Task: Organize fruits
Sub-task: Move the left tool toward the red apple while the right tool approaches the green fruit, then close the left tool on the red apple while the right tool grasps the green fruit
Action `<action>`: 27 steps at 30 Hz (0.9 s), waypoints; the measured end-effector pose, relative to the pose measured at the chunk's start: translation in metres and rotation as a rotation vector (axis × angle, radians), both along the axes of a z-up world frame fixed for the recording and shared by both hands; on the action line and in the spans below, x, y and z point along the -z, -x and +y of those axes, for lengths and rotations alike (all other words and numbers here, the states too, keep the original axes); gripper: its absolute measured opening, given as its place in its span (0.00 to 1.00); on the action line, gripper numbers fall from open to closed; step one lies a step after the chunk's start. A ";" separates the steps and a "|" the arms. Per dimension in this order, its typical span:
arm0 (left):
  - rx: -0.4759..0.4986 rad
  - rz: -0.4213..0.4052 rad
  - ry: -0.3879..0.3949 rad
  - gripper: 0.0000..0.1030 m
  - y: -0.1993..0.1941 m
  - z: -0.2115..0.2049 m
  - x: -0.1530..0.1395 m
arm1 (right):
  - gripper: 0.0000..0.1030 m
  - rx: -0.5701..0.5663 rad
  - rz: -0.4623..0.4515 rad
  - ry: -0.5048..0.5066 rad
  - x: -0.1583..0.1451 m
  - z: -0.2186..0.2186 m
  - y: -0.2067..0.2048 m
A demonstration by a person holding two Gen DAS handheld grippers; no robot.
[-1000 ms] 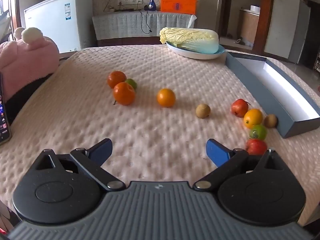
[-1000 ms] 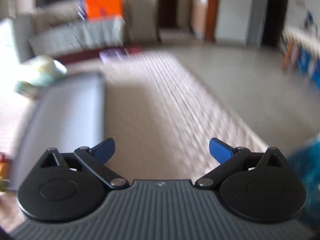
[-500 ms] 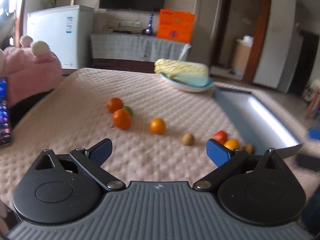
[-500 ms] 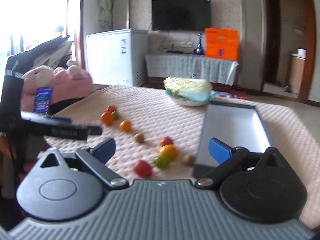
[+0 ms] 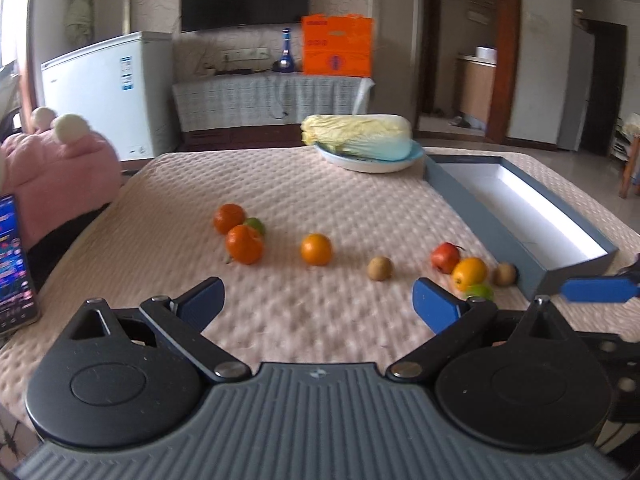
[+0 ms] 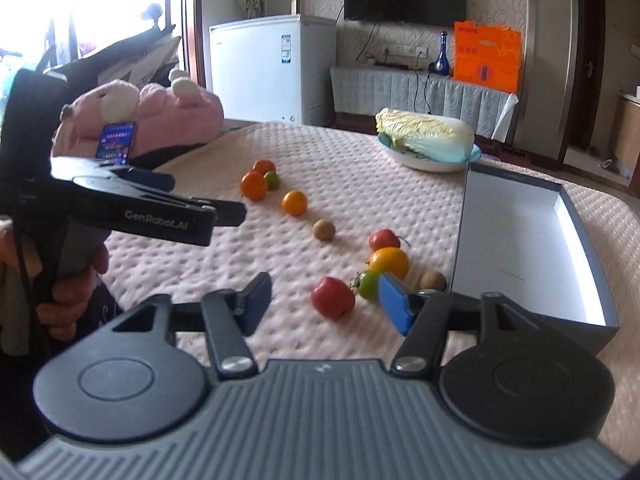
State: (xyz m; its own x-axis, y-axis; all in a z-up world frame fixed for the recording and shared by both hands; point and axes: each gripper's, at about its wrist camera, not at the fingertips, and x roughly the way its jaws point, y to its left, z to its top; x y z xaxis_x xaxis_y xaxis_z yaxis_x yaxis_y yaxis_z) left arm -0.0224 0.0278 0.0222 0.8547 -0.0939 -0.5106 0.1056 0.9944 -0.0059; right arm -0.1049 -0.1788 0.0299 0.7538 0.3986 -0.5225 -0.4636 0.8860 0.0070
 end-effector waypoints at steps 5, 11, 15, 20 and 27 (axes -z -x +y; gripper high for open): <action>0.093 -0.008 0.010 0.99 0.001 -0.012 0.002 | 0.34 0.033 0.054 0.037 0.011 0.000 -0.012; 0.222 -0.009 0.001 0.98 0.002 -0.041 0.006 | 0.34 0.131 0.086 0.027 0.014 -0.021 -0.025; 0.282 0.012 -0.010 0.93 -0.001 -0.061 0.014 | 0.34 0.184 0.064 0.050 0.011 -0.029 -0.023; 0.315 0.061 -0.009 0.83 -0.009 -0.082 0.026 | 0.35 0.236 0.049 -0.040 0.001 -0.050 -0.021; 0.296 0.155 -0.013 0.59 -0.028 -0.100 0.046 | 0.35 0.207 0.055 -0.055 0.000 -0.050 -0.021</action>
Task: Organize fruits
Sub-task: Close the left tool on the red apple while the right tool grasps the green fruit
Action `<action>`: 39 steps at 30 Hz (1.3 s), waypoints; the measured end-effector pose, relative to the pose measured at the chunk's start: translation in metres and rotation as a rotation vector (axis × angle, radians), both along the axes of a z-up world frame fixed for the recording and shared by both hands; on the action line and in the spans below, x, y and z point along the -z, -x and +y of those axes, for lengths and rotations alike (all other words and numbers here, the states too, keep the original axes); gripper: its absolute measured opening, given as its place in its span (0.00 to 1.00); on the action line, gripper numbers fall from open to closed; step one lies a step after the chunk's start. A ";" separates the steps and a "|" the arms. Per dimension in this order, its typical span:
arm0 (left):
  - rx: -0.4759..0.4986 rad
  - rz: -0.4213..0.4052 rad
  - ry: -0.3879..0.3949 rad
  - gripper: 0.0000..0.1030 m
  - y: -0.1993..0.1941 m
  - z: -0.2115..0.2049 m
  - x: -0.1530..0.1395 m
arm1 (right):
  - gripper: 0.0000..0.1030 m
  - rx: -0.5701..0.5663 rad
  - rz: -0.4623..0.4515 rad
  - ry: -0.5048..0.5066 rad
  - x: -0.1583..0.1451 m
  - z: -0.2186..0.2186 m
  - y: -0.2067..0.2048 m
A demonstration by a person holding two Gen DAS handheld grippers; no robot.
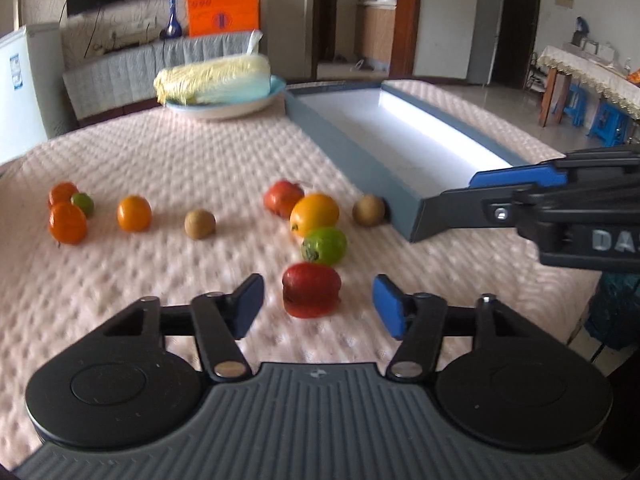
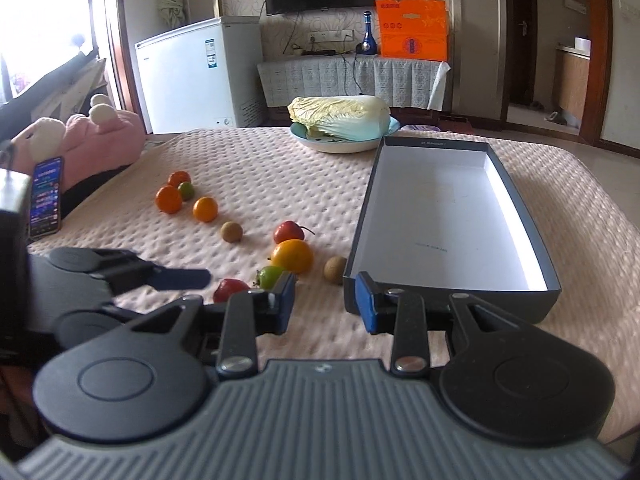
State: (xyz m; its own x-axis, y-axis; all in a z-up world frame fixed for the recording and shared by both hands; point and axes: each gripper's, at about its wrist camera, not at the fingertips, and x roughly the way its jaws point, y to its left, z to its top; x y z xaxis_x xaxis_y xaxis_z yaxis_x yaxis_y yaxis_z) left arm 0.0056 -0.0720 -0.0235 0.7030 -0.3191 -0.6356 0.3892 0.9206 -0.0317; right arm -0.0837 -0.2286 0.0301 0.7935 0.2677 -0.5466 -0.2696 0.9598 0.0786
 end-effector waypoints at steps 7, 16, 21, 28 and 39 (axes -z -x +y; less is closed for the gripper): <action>-0.048 0.016 0.002 0.43 -0.009 0.003 0.008 | 0.35 -0.022 0.024 0.006 0.007 0.004 -0.004; -0.127 0.033 0.068 0.37 -0.014 0.035 0.002 | 0.35 -0.076 0.042 0.046 0.020 0.021 -0.015; -0.184 0.038 0.082 0.37 -0.015 0.060 -0.001 | 0.35 -0.112 0.047 0.057 0.025 0.035 -0.022; -0.223 0.033 0.070 0.37 -0.012 0.077 -0.002 | 0.39 -0.106 0.047 0.086 0.031 0.054 -0.035; -0.226 0.035 0.051 0.37 -0.011 0.079 0.000 | 0.40 -0.076 0.103 0.124 0.047 0.067 -0.053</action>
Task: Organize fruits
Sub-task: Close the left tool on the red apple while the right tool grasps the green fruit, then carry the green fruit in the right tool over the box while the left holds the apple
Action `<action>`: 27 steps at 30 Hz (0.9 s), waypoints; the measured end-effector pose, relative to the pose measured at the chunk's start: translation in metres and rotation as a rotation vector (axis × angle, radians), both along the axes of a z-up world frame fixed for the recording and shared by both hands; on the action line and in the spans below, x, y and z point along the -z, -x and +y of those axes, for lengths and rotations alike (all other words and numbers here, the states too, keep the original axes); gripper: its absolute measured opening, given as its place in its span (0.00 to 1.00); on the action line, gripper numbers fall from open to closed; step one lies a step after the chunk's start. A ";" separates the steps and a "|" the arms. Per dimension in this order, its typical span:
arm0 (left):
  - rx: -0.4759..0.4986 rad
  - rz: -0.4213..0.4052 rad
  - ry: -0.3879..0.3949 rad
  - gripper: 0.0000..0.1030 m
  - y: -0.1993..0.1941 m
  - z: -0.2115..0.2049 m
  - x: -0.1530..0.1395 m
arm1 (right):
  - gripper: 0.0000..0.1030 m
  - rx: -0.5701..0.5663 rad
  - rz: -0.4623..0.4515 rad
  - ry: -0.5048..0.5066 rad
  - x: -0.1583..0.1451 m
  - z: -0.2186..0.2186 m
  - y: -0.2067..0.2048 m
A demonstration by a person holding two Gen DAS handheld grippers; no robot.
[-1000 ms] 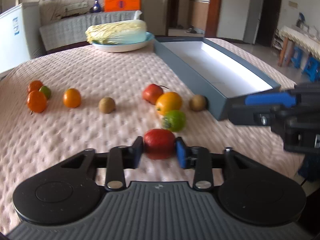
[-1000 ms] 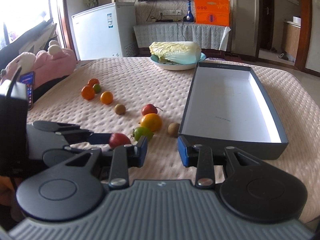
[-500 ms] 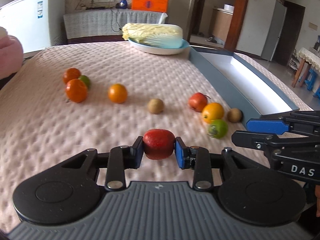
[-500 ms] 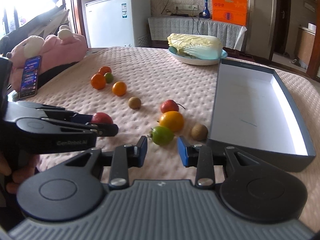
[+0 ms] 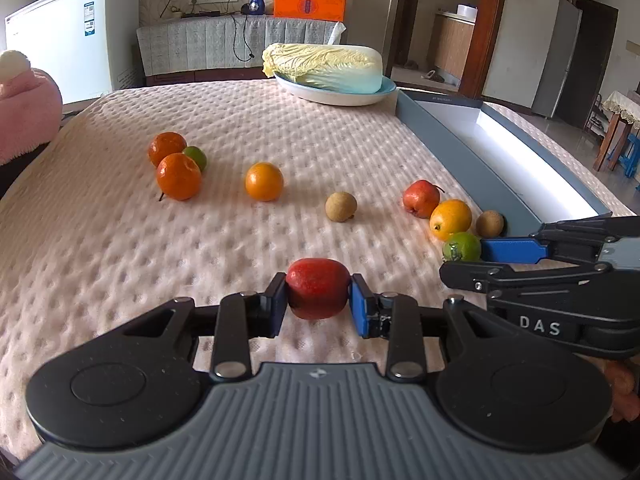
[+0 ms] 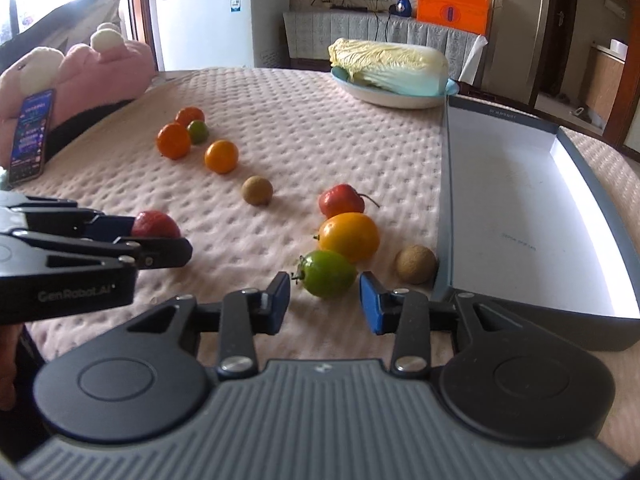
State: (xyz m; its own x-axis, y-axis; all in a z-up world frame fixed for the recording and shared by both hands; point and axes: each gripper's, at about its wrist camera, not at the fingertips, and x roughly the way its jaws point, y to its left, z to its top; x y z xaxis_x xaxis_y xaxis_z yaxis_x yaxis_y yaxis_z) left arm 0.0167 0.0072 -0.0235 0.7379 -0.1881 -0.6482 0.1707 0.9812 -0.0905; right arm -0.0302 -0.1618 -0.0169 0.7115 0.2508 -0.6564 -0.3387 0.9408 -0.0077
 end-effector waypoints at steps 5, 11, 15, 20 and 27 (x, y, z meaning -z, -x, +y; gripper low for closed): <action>-0.008 0.004 0.002 0.37 -0.001 0.001 0.001 | 0.38 -0.016 -0.005 0.011 0.000 0.003 0.000; -0.007 0.017 -0.008 0.37 -0.002 -0.002 0.004 | 0.33 -0.026 0.004 -0.003 0.001 -0.001 -0.003; -0.006 0.018 -0.012 0.37 -0.002 -0.003 0.004 | 0.33 -0.059 0.015 -0.029 -0.002 0.000 0.002; -0.009 0.012 -0.018 0.37 -0.002 -0.003 0.003 | 0.33 -0.121 -0.009 -0.068 -0.015 0.003 0.015; -0.018 -0.013 -0.029 0.37 0.002 -0.007 -0.005 | 0.33 -0.163 -0.060 -0.125 -0.037 0.002 0.029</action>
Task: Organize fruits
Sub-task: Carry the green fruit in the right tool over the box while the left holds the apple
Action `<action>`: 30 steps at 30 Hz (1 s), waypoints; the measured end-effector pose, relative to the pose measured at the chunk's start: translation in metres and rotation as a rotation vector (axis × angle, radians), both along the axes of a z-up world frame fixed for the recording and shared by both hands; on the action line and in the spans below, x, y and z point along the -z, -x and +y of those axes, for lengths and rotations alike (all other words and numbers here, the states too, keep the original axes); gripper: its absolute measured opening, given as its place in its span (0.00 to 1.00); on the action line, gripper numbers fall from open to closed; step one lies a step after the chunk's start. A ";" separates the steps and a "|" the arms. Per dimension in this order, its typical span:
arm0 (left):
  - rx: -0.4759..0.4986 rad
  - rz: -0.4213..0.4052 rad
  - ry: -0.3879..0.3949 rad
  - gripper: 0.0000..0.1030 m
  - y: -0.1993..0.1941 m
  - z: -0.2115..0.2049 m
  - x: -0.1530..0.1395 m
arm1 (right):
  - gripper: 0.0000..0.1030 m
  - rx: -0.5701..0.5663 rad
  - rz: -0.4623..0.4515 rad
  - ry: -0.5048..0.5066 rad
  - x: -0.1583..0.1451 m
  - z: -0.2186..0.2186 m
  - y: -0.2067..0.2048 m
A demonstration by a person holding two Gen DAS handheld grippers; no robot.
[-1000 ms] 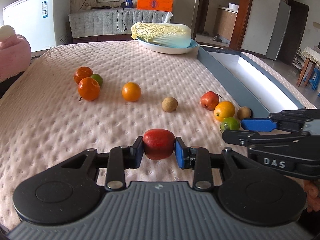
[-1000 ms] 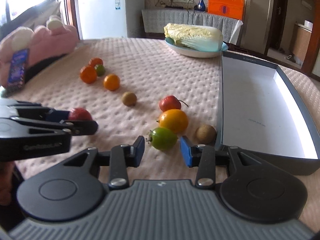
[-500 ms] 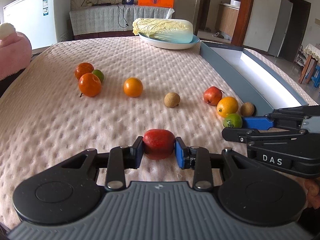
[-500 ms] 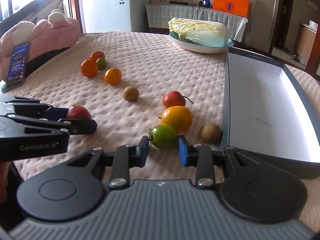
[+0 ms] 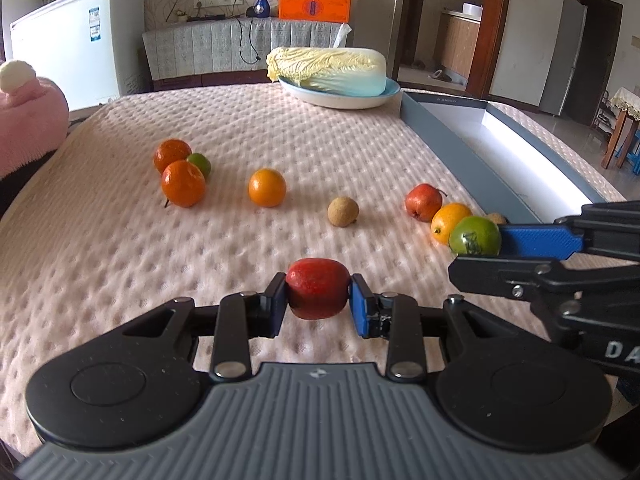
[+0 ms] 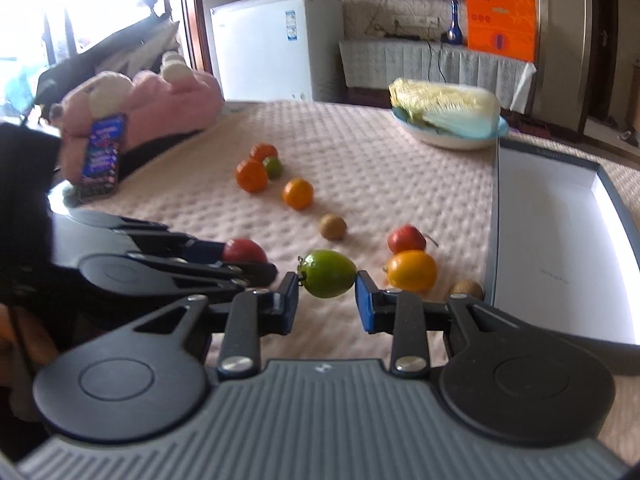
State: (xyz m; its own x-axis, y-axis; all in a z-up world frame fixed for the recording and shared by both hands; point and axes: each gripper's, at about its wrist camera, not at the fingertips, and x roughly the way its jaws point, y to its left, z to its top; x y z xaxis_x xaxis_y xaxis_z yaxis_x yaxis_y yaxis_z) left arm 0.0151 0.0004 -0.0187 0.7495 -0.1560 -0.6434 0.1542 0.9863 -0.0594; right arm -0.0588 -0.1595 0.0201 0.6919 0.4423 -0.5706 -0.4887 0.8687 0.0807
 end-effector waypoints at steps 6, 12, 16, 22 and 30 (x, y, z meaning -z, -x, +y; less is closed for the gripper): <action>0.010 -0.017 -0.016 0.37 0.004 -0.008 -0.008 | 0.33 -0.007 -0.037 -0.040 -0.013 -0.005 0.008; 0.016 -0.023 -0.022 0.37 0.007 -0.014 -0.012 | 0.33 -0.050 -0.081 -0.049 -0.030 -0.014 0.019; 0.015 -0.024 -0.023 0.37 0.007 -0.017 -0.013 | 0.33 -0.088 -0.084 -0.056 -0.042 -0.018 0.016; 0.020 -0.032 -0.020 0.37 0.007 -0.023 -0.017 | 0.33 -0.028 -0.081 -0.105 -0.033 -0.034 0.012; 0.035 -0.042 -0.017 0.37 0.005 -0.042 -0.021 | 0.33 0.031 -0.096 -0.153 -0.038 -0.057 0.016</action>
State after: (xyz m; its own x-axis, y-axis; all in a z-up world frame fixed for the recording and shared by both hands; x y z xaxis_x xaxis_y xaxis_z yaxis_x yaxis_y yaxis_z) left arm 0.0101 -0.0414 0.0020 0.7699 -0.1721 -0.6146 0.1908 0.9810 -0.0357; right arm -0.0744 -0.2163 0.0580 0.7547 0.4966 -0.4288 -0.4739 0.8646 0.1673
